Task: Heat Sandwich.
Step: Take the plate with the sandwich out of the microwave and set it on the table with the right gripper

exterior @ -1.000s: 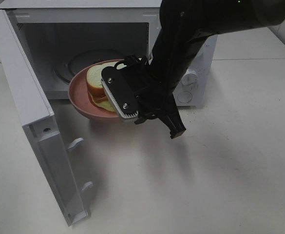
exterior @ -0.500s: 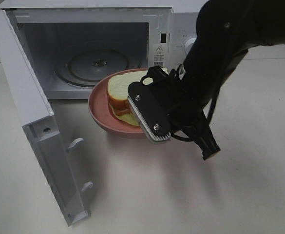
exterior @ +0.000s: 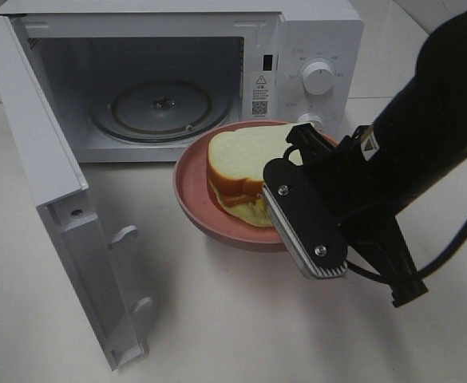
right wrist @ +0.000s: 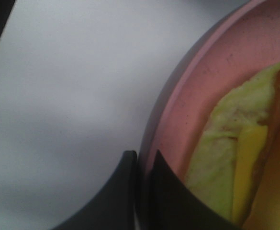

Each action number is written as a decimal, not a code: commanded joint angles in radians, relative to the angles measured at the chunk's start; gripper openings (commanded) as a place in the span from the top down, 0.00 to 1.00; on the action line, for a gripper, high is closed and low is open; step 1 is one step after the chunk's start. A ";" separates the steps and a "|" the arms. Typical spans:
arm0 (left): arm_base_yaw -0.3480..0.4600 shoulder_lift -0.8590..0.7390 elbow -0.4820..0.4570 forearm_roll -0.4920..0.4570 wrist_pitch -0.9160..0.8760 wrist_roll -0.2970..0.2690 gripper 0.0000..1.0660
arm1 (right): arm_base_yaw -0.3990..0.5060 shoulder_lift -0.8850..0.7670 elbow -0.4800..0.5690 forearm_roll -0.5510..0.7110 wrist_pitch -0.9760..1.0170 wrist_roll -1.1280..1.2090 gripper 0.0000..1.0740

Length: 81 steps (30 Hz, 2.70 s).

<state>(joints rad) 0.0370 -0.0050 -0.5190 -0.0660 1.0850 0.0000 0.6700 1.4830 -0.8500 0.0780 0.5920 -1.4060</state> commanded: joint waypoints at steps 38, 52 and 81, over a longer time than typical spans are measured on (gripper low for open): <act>-0.004 -0.016 0.002 0.000 -0.015 0.000 0.10 | -0.004 -0.530 0.264 -0.258 0.174 0.535 0.97; -0.004 -0.016 0.002 0.000 -0.015 0.000 0.10 | -0.004 -0.530 0.264 -0.421 0.272 1.102 0.97; -0.004 -0.016 0.002 0.000 -0.015 0.000 0.10 | -0.004 -0.314 0.143 -0.563 0.341 1.574 0.96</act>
<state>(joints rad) 0.0370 -0.0050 -0.5190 -0.0660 1.0850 0.0000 0.6690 1.1660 -0.6980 -0.4410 0.9360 0.1460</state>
